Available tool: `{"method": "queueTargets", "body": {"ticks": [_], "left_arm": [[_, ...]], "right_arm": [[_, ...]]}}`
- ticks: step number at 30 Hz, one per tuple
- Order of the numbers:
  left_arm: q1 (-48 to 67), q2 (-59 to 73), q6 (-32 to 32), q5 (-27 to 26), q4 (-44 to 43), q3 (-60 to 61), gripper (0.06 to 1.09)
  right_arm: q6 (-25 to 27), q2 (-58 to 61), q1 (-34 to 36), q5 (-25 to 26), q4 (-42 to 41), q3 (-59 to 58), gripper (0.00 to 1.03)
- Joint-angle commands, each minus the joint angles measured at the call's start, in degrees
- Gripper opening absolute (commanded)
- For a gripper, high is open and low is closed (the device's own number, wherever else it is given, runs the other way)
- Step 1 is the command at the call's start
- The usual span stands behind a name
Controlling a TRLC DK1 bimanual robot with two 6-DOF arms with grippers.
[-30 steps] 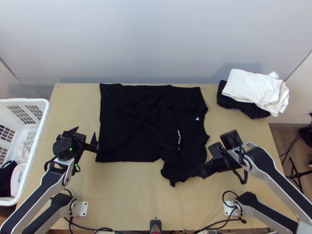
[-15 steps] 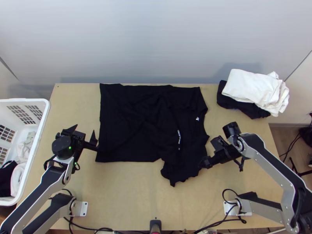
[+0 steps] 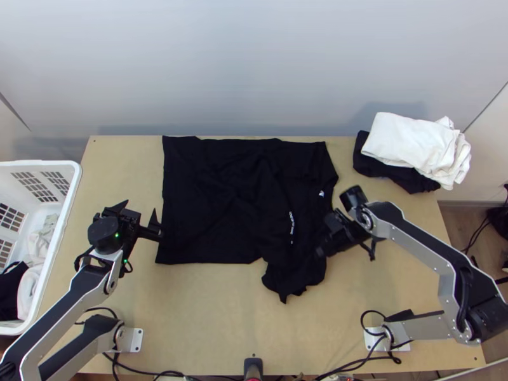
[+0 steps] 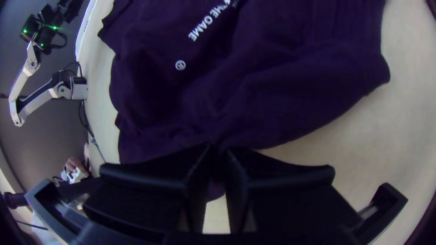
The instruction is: Fold the t-shirt
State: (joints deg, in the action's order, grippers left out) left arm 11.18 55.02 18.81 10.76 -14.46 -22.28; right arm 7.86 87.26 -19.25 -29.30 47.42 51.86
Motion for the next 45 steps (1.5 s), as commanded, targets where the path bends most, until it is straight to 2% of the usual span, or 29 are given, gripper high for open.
{"method": "queueTargets", "body": {"ticks": [1,9,13,17,18,20,21,23,24,33,36,40,45], "left_arm": [[0.4,0.7,-1.4,0.0,0.0,-0.2,1.02],[0.6,0.6,-2.3,0.0,0.0,0.3,1.01],[0.6,0.3,-2.3,0.0,0.3,0.5,1.02],[0.6,0.1,-2.3,0.0,0.6,0.6,1.01],[0.6,0.0,-2.4,0.0,0.7,0.6,1.02],[0.6,-0.1,-2.4,0.0,0.7,0.5,1.01],[0.6,-0.1,-2.4,0.0,0.7,0.5,1.01],[0.6,0.0,-2.4,0.0,0.7,0.6,1.02],[0.8,0.0,-2.4,0.0,0.7,0.7,1.02],[2.7,0.3,-3.0,0.0,0.7,0.4,1.01],[3.1,0.3,-3.0,0.0,0.7,0.3,1.01],[3.4,0.0,-3.0,0.1,0.8,-0.1,1.01],[3.8,-0.9,-3.0,0.5,1.8,-0.3,1.01]], "right_arm": [[-3.6,4.8,-2.3,0.3,-2.7,9.6,0.03],[-6.0,17.1,0.4,3.5,-4.6,26.8,0.03],[-7.6,24.4,1.1,7.1,-5.1,35.5,0.03],[-9.3,29.7,1.3,7.2,-4.6,40.3,0.04],[-9.4,29.7,1.2,7.2,-4.4,40.1,0.14],[-9.7,27.8,1.1,7.2,-4.4,37.4,0.39],[-10.1,26.4,1.2,7.2,-4.4,35.7,0.56],[-10.4,22.2,1.8,6.7,-4.6,31.2,0.97],[-10.4,20.4,2.4,6.4,-4.8,29.4,1.0],[-9.7,2.8,11.8,2.4,-4.4,17.0,1.0],[-6.2,-0.2,13.4,2.3,-2.9,13.4,1.0],[0.1,-0.9,14.4,2.3,3.5,11.2,0.99],[2.1,-0.9,12.0,2.3,4.3,7.8,0.99]]}}
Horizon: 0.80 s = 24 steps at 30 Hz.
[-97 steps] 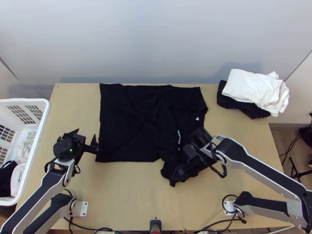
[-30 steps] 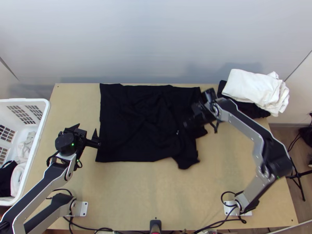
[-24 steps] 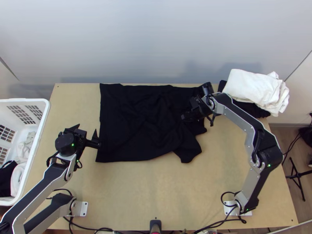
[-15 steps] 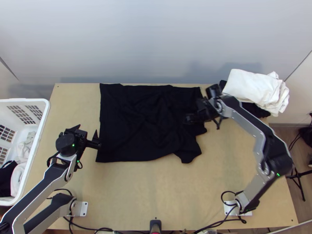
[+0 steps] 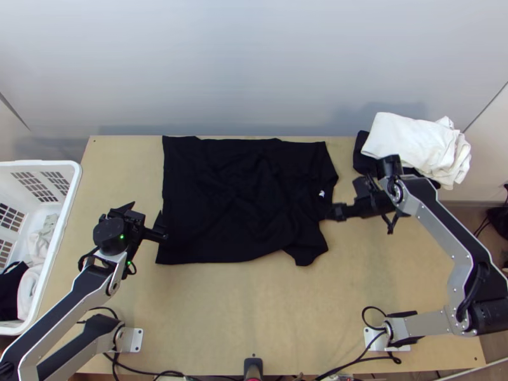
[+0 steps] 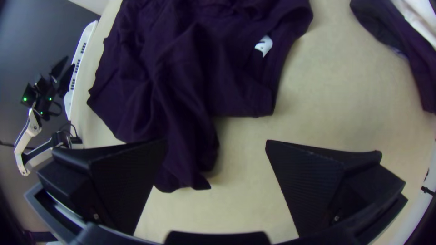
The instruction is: Fold the t-shirt
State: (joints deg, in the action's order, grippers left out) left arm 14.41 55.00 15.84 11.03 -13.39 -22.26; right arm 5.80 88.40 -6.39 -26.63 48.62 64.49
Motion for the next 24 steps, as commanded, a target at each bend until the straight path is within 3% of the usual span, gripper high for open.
{"method": "queueTargets", "body": {"ticks": [1,7,15,16,18,19,22,23,24], "left_arm": [[0.5,-1.2,0.0,0.3,1.0,-0.3,1.02],[0.9,-3.1,-1.4,0.5,3.5,-0.2,1.02],[2.5,-4.2,-3.8,0.5,5.3,0.1,1.02],[2.7,-4.2,-3.8,0.5,5.3,0.2,1.02],[3.3,-4.3,-4.1,0.5,5.5,0.1,1.02],[3.4,-4.5,-4.1,0.7,5.6,0.2,1.02],[3.5,-4.6,-4.1,0.8,5.7,0.2,1.02],[3.5,-4.6,-4.1,0.9,5.8,0.2,1.02],[3.5,-4.7,-4.1,0.9,5.9,0.2,1.02]], "right_arm": [[4.8,-1.8,-1.5,-0.3,3.4,-5.6,0.99],[6.3,2.4,-4.0,-0.3,3.7,-7.5,0.99],[3.0,3.0,-10.2,-0.4,0.4,-7.7,0.99],[3.0,3.0,-10.3,-0.5,0.2,-7.4,0.95],[3.0,2.7,-10.4,-0.4,-0.3,-6.7,0.82],[3.1,2.4,-10.5,-0.4,-0.3,-6.6,0.7],[4.0,0.0,-10.7,-0.3,-0.3,-6.6,0.12],[4.0,-1.0,-10.8,-0.3,-0.3,-6.7,0.02],[3.7,-2.1,-10.8,-0.3,0.0,-6.6,0.03]]}}
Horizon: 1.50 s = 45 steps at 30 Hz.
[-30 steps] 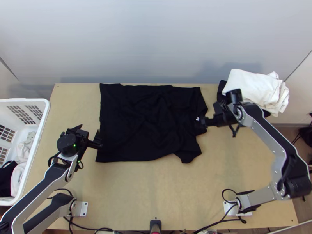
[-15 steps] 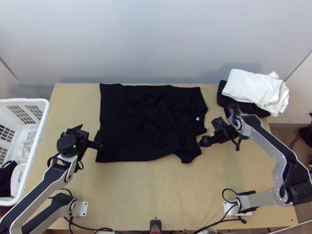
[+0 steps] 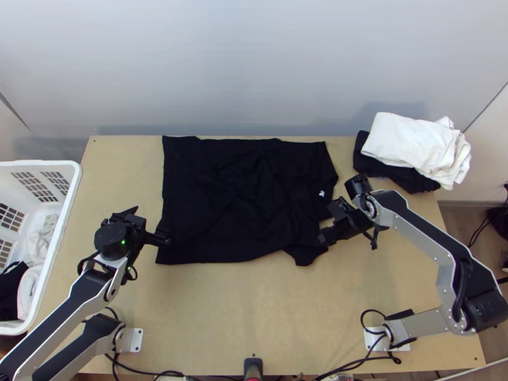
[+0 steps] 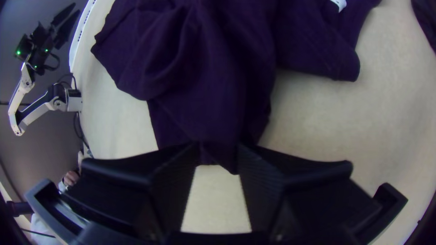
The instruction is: Fold the t-shirt
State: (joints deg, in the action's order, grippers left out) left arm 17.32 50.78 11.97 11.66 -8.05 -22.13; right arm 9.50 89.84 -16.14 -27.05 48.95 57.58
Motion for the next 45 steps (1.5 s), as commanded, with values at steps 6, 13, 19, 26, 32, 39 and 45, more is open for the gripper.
{"method": "queueTargets", "body": {"ticks": [6,13,19,26,32,39,45], "left_arm": [[0.5,-0.8,-0.3,0.8,0.6,0.5,1.02],[0.6,-0.6,-0.4,1.0,0.2,1.4,1.02],[0.6,-1.6,-0.4,1.7,0.8,1.8,1.02],[0.7,-2.7,-0.5,1.9,1.3,2.6,1.02],[1.6,-4.2,-0.5,2.8,2.3,2.9,1.02],[2.5,-5.5,-0.5,2.9,3.0,3.2,1.02],[3.5,-5.3,-0.6,3.0,2.6,2.9,1.02]], "right_arm": [[-3.1,-10.2,-5.2,0.5,6.0,4.3,0.03],[-11.5,-7.5,-23.6,10.1,8.9,11.2,0.03],[-13.9,1.8,-35.2,15.6,8.2,15.3,0.03],[-14.7,12.8,-35.5,20.6,5.0,18.0,0.03],[-14.9,10.0,-28.1,20.8,4.8,14.6,0.99],[-17.4,-7.0,-18.0,15.4,3.7,11.3,0.99],[-17.7,-14.6,-15.1,15.3,3.8,7.5,0.99]]}}
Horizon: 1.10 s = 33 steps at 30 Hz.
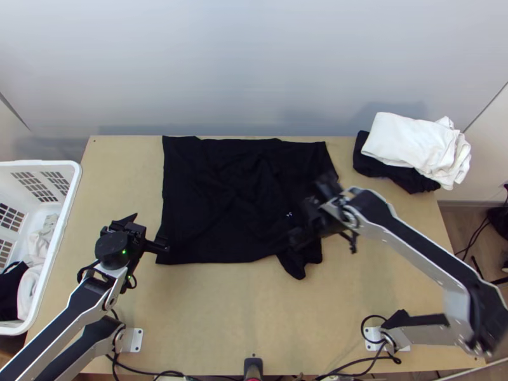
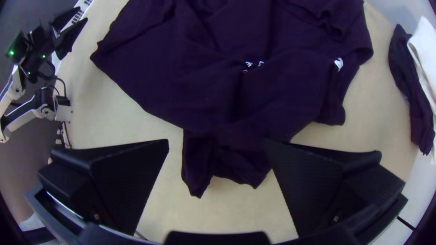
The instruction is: Fold the t-shirt
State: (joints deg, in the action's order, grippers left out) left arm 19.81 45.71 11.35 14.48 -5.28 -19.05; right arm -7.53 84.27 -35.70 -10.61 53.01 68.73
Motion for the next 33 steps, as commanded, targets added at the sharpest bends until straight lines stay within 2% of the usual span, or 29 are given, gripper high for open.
{"method": "queueTargets", "body": {"ticks": [1,10,14,18,23,33], "left_arm": [[1.1,-0.2,-0.1,0.2,-0.1,-0.4,1.01],[1.1,-0.4,0.0,0.3,0.2,-0.5,1.02],[1.2,-0.4,-0.1,0.3,0.2,-0.5,1.02],[1.2,-0.5,-0.6,0.4,0.2,-0.4,1.02],[1.2,-0.7,-1.2,0.5,0.3,0.1,1.02],[1.1,-2.2,-1.2,1.0,1.2,0.7,1.02]], "right_arm": [[-0.6,-10.4,4.4,-1.2,-0.3,-4.7,0.99],[2.3,-16.6,2.2,-1.6,0.2,-16.6,0.99],[5.5,-15.3,5.3,-1.1,-1.7,-20.4,0.99],[6.3,-12.5,7.0,-0.5,-4.9,-22.5,0.99],[6.2,-7.2,7.1,1.1,-8.9,-21.8,0.96],[5.3,-0.8,4.1,2.1,-10.1,-17.0,0.96]]}}
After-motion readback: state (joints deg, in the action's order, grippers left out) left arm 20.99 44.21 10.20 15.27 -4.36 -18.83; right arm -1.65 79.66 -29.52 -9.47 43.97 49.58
